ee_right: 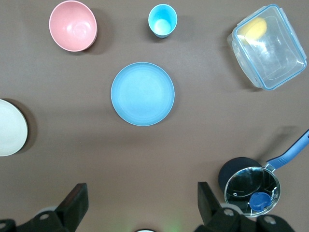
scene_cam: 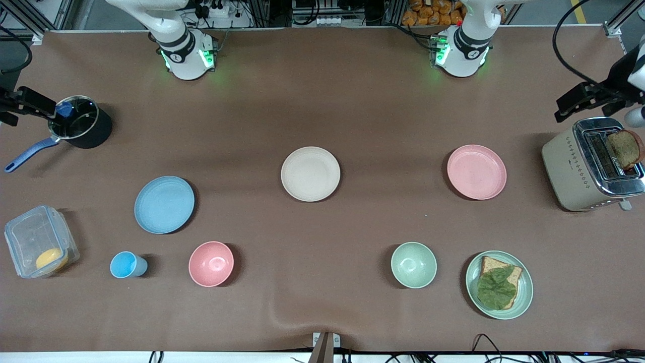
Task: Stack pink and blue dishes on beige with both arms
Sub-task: 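Reach the left gripper to the pink plate while the right gripper reaches the blue plate, then grip the pink plate rim with the left gripper while the right grips the blue, then carry the pink plate onto the beige plate with the left gripper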
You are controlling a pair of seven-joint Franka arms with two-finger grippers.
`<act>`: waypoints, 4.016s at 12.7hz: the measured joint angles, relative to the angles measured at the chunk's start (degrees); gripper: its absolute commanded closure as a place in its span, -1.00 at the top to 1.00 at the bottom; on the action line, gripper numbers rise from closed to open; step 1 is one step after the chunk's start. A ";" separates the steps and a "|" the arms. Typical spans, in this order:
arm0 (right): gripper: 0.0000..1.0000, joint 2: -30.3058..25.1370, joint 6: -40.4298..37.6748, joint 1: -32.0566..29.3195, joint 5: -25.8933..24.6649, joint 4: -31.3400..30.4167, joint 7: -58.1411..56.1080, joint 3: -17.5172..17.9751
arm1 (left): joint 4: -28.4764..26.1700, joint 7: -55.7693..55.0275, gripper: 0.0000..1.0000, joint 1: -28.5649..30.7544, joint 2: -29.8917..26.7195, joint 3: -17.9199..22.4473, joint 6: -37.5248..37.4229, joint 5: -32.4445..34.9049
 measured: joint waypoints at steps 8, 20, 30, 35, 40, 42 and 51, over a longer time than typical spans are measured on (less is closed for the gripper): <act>1.00 0.41 1.55 -0.68 -0.05 -4.08 0.08 -0.17 | -5.56 -0.24 1.00 0.58 5.15 0.42 2.21 0.34; 1.00 27.11 32.32 -7.10 1.50 -18.91 -0.60 0.26 | -45.24 1.25 1.00 10.49 16.76 0.68 53.91 0.68; -1.00 35.28 37.86 -7.10 6.08 -18.72 -0.60 0.32 | -45.26 2.13 0.06 12.14 21.39 0.58 55.98 0.68; -1.00 35.22 37.00 -7.05 6.82 -17.71 -0.61 0.43 | -45.19 2.13 -1.00 12.24 22.02 0.59 56.53 0.68; -1.00 30.67 29.15 -6.88 6.94 -15.88 -0.66 0.70 | -44.05 1.77 -1.00 13.74 20.06 -3.31 56.14 0.19; -1.00 27.66 25.34 -6.83 6.94 -15.60 -0.66 0.84 | -42.95 0.92 -1.00 13.78 16.58 -8.36 52.25 -4.01; -1.00 24.15 16.50 -6.97 15.73 -15.57 -0.64 0.81 | -43.09 -30.71 -1.00 2.67 12.03 -33.08 55.59 -16.68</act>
